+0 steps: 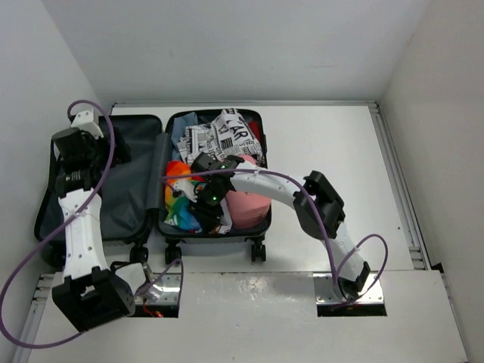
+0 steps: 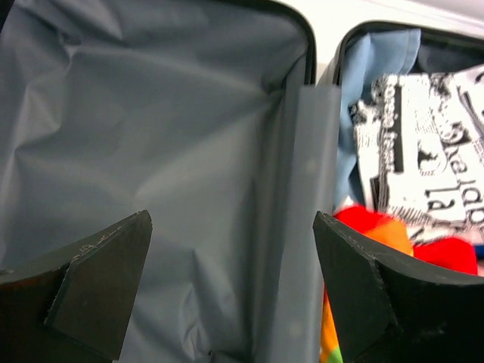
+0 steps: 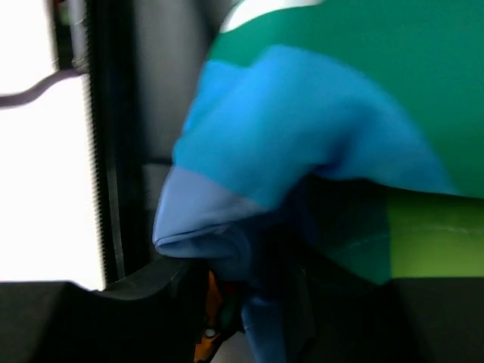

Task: Pack the luggage

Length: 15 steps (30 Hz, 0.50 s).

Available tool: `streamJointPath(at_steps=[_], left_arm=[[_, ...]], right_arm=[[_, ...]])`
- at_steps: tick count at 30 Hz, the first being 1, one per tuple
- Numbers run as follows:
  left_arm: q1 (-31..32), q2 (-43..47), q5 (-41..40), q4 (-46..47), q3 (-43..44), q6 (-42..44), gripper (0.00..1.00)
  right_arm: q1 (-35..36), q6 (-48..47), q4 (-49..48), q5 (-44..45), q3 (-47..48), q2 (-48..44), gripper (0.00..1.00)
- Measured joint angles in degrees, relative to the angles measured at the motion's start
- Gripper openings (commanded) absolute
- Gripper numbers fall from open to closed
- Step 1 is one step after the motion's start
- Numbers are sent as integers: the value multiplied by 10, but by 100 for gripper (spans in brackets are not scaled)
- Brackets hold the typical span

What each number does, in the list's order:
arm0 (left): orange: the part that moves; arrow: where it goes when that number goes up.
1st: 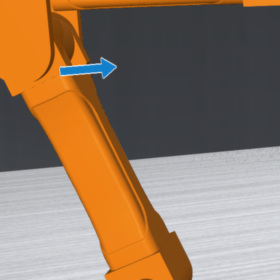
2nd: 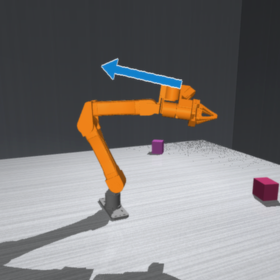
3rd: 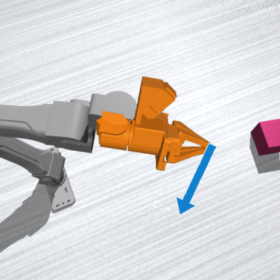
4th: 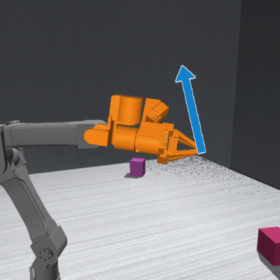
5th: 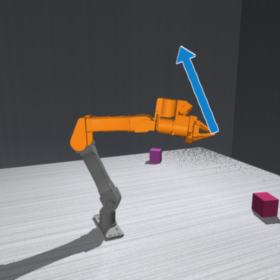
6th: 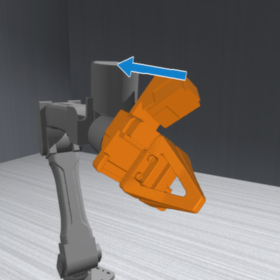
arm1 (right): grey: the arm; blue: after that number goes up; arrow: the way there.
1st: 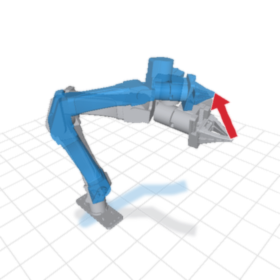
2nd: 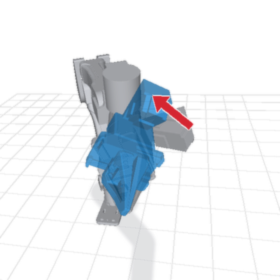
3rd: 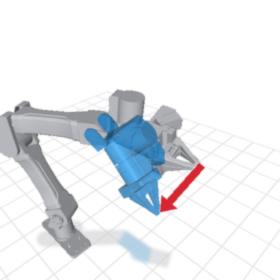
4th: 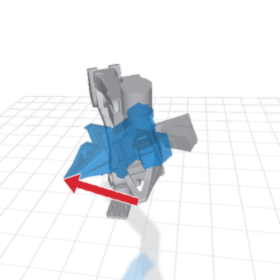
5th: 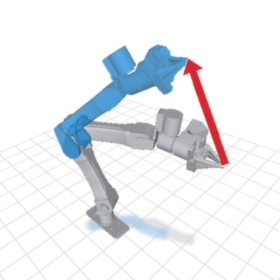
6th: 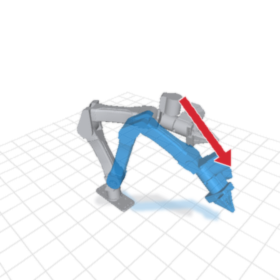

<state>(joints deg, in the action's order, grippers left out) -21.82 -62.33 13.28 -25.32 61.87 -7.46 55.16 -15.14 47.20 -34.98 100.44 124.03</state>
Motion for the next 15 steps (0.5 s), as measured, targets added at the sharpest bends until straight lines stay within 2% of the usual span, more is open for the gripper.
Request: streamJointPath(at_steps=[3,5,8,9,11,15], left_arm=[[-4,38,0,-21,-21,7,94],[-4,59,-1,-32,-27,10,95],[-4,73,-7,-52,-29,15,99],[-5,73,-9,-60,-29,16,99],[-13,73,-12,-80,-30,14,99],[-43,84,-18,-116,-38,-2,99]], right_arm=[[-3,15,-16,31,17,7,37],[-7,21,-21,47,38,19,42],[-13,29,-23,65,81,46,54],[-14,31,-21,70,97,56,64],[-16,34,-20,80,120,72,72],[-15,32,-38,90,92,54,85]])
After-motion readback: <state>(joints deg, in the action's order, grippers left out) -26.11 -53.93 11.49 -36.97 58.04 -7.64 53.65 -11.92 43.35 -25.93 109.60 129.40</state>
